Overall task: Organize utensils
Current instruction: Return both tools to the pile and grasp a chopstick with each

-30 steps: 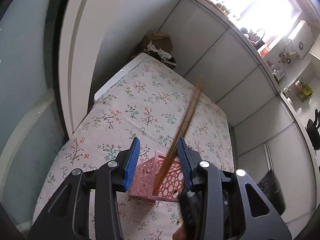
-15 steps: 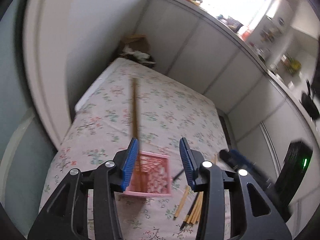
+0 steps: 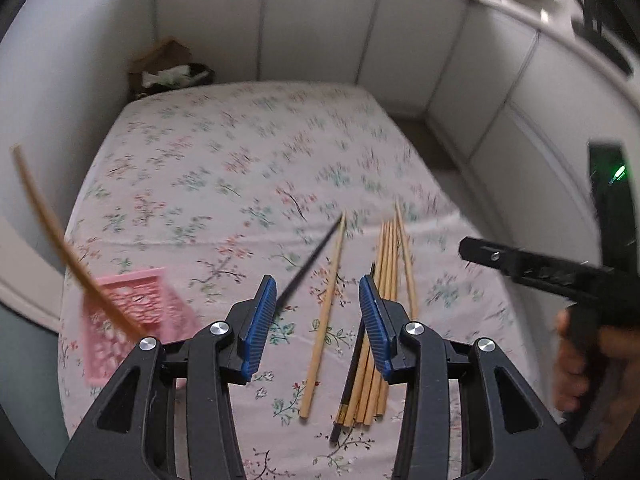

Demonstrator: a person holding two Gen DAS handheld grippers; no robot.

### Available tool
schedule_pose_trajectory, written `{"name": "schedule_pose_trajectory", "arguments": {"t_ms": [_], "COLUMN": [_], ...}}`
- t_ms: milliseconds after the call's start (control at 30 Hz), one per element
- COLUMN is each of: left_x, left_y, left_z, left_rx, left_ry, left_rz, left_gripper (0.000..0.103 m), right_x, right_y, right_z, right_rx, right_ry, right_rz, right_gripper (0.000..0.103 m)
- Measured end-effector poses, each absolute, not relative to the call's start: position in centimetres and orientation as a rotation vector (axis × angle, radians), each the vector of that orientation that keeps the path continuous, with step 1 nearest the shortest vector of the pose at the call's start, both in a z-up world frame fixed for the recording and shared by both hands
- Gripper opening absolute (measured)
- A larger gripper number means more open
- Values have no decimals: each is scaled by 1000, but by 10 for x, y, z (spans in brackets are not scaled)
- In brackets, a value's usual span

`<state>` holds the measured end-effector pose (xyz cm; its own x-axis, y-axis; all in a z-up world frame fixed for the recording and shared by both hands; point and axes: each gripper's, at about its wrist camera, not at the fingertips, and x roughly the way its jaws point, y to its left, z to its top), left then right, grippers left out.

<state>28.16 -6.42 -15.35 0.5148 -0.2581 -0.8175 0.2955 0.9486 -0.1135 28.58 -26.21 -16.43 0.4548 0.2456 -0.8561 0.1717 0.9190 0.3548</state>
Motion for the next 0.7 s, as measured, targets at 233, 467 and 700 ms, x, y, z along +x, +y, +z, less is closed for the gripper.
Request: {"name": "schedule_pose_trajectory", "arguments": {"t_ms": [233, 467, 700], "left_x": [314, 339, 355], "left_y": [-100, -123, -135], "left_z": [-203, -235, -259], "left_rx": [139, 205, 267], "left_ry": [1114, 1190, 1258], "left_rz": [-341, -323, -338], "left_gripper": [41, 41, 9], "right_x": [286, 287, 294], "right_y": [-277, -276, -277], "right_z": [-175, -177, -182], "right_rx": [491, 487, 477], "right_ry": [1171, 1181, 1194], "right_rz": [44, 59, 57], "right_gripper": [48, 48, 48]}}
